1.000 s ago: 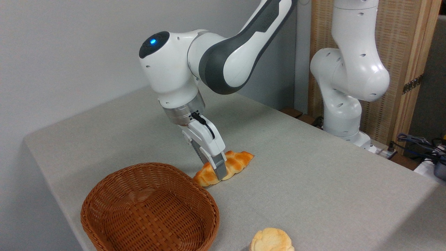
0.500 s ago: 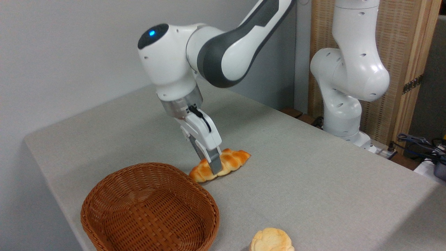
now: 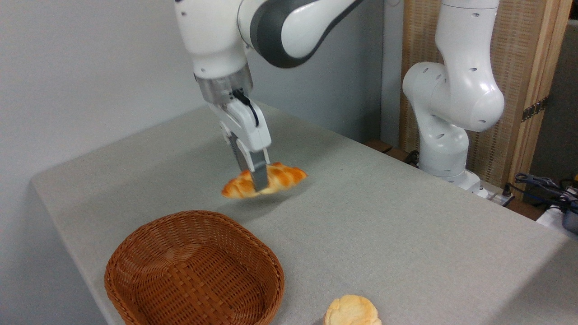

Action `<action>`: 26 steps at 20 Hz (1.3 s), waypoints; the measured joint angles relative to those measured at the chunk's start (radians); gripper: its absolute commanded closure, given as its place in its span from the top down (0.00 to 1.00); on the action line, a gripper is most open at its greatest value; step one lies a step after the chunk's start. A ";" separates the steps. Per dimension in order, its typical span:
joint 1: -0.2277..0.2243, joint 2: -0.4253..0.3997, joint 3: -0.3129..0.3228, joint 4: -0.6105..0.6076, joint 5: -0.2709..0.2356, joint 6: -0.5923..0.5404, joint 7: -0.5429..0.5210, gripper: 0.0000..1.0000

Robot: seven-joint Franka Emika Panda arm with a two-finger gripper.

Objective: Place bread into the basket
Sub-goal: 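Lift the braided roll and carry it over the wicker basket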

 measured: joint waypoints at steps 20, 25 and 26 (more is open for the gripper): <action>0.018 0.115 0.102 0.052 -0.031 0.606 0.000 1.00; 0.018 0.121 0.102 0.053 -0.039 0.610 0.000 1.00; 0.018 0.121 0.102 0.053 -0.039 0.610 0.000 1.00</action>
